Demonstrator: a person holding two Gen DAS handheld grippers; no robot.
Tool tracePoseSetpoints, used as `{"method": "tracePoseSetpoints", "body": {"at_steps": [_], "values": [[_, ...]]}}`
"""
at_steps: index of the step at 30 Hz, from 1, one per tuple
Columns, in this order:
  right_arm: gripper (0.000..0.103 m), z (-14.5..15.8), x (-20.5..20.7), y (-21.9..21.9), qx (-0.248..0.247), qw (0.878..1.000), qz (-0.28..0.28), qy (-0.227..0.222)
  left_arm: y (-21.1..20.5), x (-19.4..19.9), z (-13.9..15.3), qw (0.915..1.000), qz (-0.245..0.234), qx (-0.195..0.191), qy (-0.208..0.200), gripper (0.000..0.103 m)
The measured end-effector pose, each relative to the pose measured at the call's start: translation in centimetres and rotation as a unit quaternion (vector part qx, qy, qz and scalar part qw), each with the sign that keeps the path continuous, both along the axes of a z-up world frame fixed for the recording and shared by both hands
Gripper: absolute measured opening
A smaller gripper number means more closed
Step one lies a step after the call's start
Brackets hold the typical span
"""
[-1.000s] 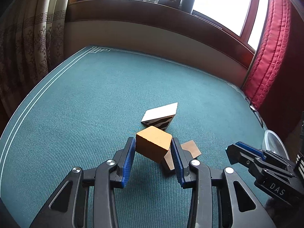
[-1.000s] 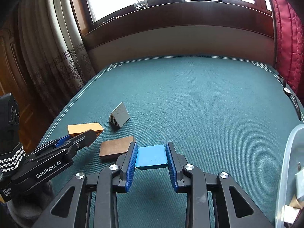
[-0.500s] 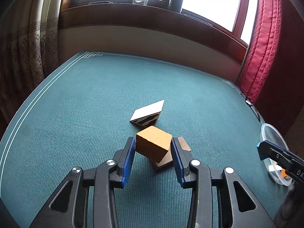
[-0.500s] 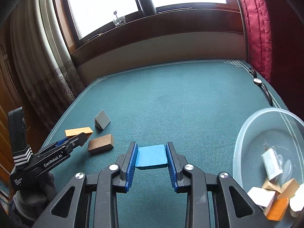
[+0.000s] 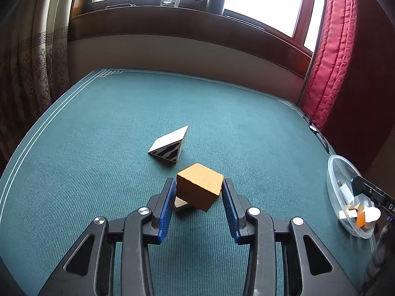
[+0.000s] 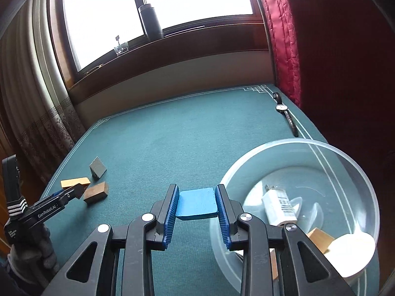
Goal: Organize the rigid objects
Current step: 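Carry both blocks to the bowl and open right tool to drop the blue wedge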
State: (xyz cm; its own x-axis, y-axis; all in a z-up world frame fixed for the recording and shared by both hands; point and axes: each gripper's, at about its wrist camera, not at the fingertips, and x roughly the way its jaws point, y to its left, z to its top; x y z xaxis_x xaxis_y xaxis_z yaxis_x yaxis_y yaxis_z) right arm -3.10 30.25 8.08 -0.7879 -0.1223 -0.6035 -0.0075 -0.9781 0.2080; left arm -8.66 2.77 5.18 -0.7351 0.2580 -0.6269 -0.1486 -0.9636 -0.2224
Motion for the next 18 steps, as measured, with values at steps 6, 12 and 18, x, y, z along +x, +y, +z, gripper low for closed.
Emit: {"method": "tracePoseSetpoints", "body": {"at_steps": [6,12,18], "values": [[0.032,-0.4,0.6,2.6,0.011,1.0,-0.024,-0.003,2.3,0.7,1.1,0.9998,-0.02,0.0,0.007,0.039],[0.033,-0.6,1.1,5.1,0.013,0.999,-0.049,-0.003,5.0,1.3,2.2,0.9988,-0.045,-0.002,0.017,0.039],[0.043,-0.7,1.3,7.9,0.005,0.997,-0.08,-0.004,8.0,1.5,2.8,0.9972,-0.073,-0.006,0.018,0.039]]}}
